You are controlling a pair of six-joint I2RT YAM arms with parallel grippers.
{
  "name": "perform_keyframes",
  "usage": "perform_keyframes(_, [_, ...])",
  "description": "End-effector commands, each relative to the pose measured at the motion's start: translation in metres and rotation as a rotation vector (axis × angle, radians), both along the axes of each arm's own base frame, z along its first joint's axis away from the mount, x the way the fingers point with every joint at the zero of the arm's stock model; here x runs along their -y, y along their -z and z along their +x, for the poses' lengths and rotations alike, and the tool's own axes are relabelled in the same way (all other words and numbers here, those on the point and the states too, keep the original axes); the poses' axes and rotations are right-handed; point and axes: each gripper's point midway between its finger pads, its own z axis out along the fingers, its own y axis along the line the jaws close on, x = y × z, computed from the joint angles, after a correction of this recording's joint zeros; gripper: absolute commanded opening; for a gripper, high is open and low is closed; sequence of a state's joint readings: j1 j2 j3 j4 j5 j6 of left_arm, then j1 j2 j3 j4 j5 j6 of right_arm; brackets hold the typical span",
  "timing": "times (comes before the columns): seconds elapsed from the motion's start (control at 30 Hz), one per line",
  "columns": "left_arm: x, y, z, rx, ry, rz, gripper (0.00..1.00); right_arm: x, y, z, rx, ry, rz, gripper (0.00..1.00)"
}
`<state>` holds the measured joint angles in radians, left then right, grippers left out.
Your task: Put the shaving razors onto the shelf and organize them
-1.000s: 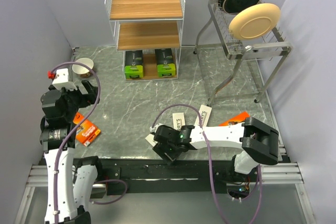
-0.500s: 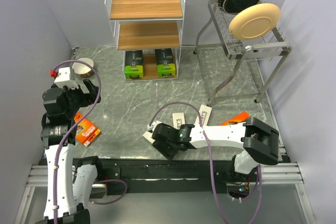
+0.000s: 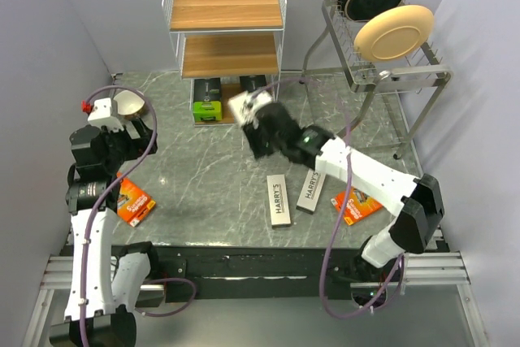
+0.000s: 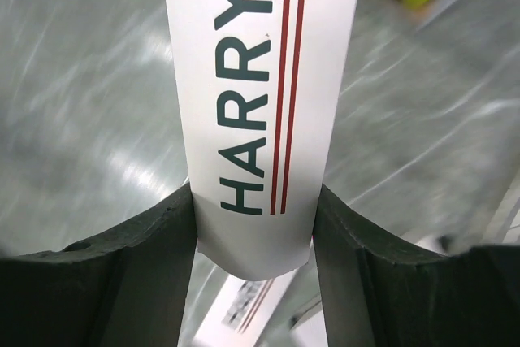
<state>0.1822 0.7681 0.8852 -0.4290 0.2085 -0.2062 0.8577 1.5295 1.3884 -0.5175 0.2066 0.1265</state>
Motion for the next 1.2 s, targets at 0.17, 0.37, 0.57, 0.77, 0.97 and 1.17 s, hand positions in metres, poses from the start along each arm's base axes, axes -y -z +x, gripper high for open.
perform_keyframes(0.17, [-0.004,-0.018,0.007,0.062,-0.014,-0.035,0.99,-0.003,-0.118,0.108,0.356,0.121,0.102,0.45])
perform_keyframes(0.37, [-0.008,-0.014,0.006,0.05,-0.02,-0.042,1.0,-0.001,-0.127,0.164,0.39,0.206,0.126,0.46])
perform_keyframes(0.57, [-0.011,-0.009,0.006,0.027,-0.024,-0.051,0.99,-0.002,-0.137,0.198,0.434,0.235,0.15,0.48])
perform_keyframes(0.77, [-0.011,-0.008,0.009,0.019,-0.021,-0.054,0.99,-0.006,-0.143,0.218,0.467,0.253,0.174,0.49])
perform_keyframes(0.97, [-0.009,-0.006,0.013,0.015,-0.007,-0.072,0.99,-0.005,-0.141,0.224,0.474,0.274,0.176,0.52])
perform_keyframes(1.17, [-0.008,-0.004,0.013,0.011,-0.001,-0.079,0.99,0.0,-0.128,0.228,0.449,0.306,0.168,0.54])
